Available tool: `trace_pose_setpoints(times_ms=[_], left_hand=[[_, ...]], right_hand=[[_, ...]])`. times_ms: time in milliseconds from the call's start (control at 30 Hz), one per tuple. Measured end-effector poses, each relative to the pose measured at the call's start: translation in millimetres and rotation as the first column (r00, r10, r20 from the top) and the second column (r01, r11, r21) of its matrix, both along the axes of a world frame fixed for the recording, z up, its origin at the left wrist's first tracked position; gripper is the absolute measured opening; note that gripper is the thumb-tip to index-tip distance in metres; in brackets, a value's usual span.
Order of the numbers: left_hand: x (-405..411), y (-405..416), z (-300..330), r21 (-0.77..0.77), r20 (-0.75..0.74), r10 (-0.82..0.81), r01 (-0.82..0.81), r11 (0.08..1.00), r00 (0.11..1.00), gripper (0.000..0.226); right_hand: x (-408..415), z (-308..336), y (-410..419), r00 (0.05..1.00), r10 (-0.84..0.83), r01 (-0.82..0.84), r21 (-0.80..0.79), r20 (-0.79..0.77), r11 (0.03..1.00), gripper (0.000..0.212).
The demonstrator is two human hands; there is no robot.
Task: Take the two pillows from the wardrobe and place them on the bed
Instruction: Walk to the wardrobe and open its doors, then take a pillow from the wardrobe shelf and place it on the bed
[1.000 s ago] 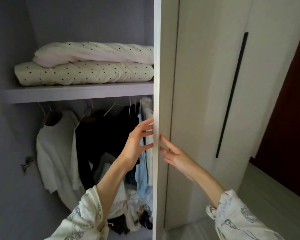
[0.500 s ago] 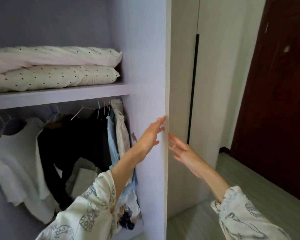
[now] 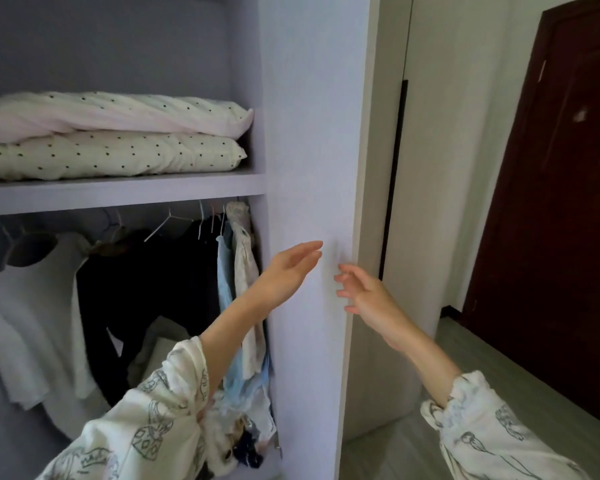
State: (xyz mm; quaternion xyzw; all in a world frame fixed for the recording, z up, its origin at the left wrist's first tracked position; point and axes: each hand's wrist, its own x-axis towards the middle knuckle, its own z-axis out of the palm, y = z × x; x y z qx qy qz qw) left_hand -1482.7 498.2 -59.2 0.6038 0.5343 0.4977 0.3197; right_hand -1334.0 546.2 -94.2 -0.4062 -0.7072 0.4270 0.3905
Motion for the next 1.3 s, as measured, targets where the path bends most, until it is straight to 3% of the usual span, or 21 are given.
trace_pose_setpoints(times_ms=[433, 667, 867, 1000, 1100, 1300], left_hand=[[-232, -3, 14, 0.158, -0.226, 0.277, -0.246, 0.956, 0.934, 0.034], [-386, 29, 58, 0.293, -0.308, 0.451, -0.367, 0.883, 0.838, 0.030], [-465, 66, 97, 0.382, -0.384, 0.517, -0.378, 0.843, 0.765, 0.030], [-499, 92, 121, 0.516, -0.485, 0.614, -0.364, 0.776, 0.623, 0.032], [-515, 112, 139, 0.612, -0.583, 0.683, -0.316, 0.725, 0.440, 0.038], [-537, 163, 174, 0.698, -0.627, 0.760, -0.310, 0.646, 0.172, 0.058]], right_hand=[[-216, 43, 40, 0.976, 0.180, -0.204, 0.227, 0.124, 0.952, 0.033], [-352, 92, 93, 0.973, 0.168, -0.218, 0.408, 0.155, 0.887, 0.034], [-426, 142, 138, 0.976, 0.126, -0.206, 0.546, 0.180, 0.812, 0.038], [-458, 169, 173, 0.981, 0.028, -0.149, 0.650, 0.192, 0.745, 0.042], [-477, 185, 199, 0.970, -0.072, -0.127, 0.733, 0.234, 0.669, 0.047], [-506, 217, 262, 0.919, -0.269, -0.136, 0.872, 0.289, 0.470, 0.063]])
